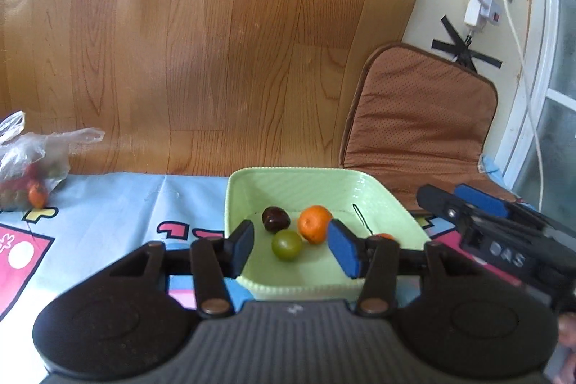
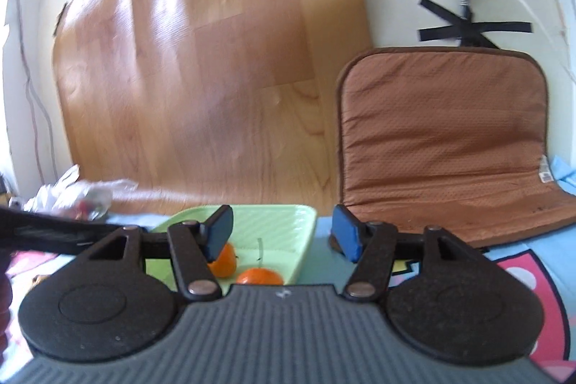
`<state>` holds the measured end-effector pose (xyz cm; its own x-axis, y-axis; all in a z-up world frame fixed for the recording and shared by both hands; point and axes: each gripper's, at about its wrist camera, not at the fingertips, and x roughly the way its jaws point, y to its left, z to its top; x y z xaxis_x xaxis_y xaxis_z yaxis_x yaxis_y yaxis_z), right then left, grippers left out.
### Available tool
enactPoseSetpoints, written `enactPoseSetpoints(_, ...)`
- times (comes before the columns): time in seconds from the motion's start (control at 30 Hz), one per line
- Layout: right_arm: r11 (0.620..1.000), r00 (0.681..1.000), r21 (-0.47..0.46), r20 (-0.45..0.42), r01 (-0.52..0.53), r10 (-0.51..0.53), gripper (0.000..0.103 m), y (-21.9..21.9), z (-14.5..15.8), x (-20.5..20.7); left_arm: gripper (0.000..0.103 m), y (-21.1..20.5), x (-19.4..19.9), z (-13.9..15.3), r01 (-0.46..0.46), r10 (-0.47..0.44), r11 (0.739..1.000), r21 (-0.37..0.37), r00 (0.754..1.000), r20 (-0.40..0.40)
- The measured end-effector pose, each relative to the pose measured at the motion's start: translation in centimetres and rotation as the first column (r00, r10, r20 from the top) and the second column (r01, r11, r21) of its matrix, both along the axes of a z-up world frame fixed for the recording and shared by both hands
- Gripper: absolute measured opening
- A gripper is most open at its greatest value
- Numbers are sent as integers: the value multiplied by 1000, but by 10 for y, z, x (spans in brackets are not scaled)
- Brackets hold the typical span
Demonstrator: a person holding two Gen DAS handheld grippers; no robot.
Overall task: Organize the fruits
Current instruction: 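Return the left tool to the fruit and approach an orange cherry tomato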
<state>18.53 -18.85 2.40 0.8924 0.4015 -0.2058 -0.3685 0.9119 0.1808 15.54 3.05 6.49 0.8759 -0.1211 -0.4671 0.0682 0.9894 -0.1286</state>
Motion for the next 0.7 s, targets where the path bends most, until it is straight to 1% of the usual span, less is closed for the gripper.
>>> enactPoseSetpoints(0.1, 998, 998, 39, -33, 54, -52, 63, -8, -1, 6, 48, 12, -39, -1, -2, 2, 1000, -14, 1000, 22)
enactPoseSetpoints(0.2, 993, 994, 98, -88, 71, -62, 62, -19, -2, 7, 48, 25, -70, -10, -20, 20, 1000, -14, 1000, -8)
enactPoseSetpoints(0.3, 990, 992, 126, -115, 67, -53, 52, -23, -1, -3, 46, 30, -94, -18, -26, 26, 1000, 6, 999, -19)
enactPoseSetpoints(0.37, 988, 989, 147, -146, 45, -23, 46, -27, -3, -15, 46, 29, -105, -20, -2, 2, 1000, -9, 1000, -18)
enactPoseSetpoints(0.4, 988, 986, 154, -165, 32, -7, 40, -29, -5, -21, 46, 27, -108, -21, 14, -15, 1000, -17, 1000, -19)
enactPoseSetpoints(0.53, 990, 977, 135, -204, -39, 66, 38, -29, -15, -53, 46, 13, -112, -32, 87, -88, 996, -37, 995, -36)
enactPoseSetpoints(0.63, 986, 962, 113, -230, -121, 145, 38, -22, -22, -74, 46, 9, -105, -36, 130, -137, 987, -99, 988, -66)
enactPoseSetpoints(0.7, 979, 955, 64, -217, -194, 204, 38, -12, -22, -88, 46, 8, -97, -37, 154, -167, 978, -142, 983, -80)
